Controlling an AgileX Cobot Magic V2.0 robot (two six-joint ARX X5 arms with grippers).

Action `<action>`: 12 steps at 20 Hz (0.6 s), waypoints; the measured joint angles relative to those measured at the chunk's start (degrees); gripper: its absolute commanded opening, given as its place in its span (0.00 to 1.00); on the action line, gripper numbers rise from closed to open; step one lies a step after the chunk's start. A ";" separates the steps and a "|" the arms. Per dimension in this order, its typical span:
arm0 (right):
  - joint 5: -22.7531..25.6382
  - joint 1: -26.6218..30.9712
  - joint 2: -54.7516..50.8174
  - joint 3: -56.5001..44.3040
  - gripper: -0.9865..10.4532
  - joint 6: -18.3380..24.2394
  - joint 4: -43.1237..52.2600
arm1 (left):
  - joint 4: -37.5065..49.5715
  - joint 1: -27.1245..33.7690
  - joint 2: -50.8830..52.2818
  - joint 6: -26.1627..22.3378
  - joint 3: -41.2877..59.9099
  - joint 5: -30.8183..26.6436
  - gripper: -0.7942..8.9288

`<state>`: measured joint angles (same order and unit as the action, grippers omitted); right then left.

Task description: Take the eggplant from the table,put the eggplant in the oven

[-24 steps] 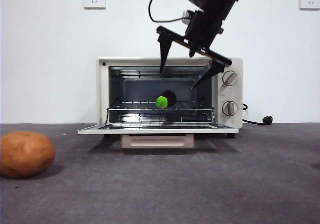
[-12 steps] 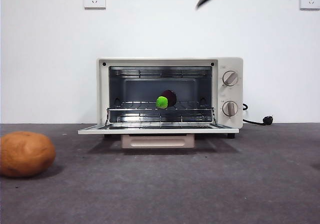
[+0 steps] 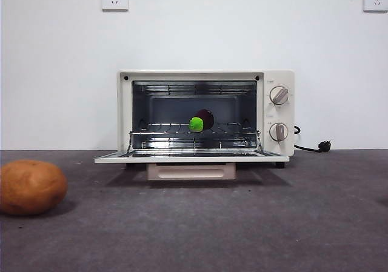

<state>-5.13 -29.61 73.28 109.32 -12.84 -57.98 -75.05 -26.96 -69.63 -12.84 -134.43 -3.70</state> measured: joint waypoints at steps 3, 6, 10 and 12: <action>2.97 0.00 -4.33 0.13 0.47 1.66 -1.77 | 0.00 0.00 -0.02 0.00 0.00 0.00 0.08; 7.06 0.00 -7.74 0.17 0.47 3.67 -4.35 | -0.02 0.00 -0.02 0.00 0.00 0.00 0.08; 12.94 0.00 -11.13 0.17 0.47 6.49 -7.89 | -0.02 0.00 -0.02 0.00 0.00 0.00 0.08; 15.10 0.00 -12.09 0.26 0.47 7.69 -9.49 | -0.02 0.00 -0.02 0.00 0.00 0.00 0.08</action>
<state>9.98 -29.61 61.19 109.58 -5.15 -67.46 -75.07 -26.96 -69.65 -12.84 -134.43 -3.70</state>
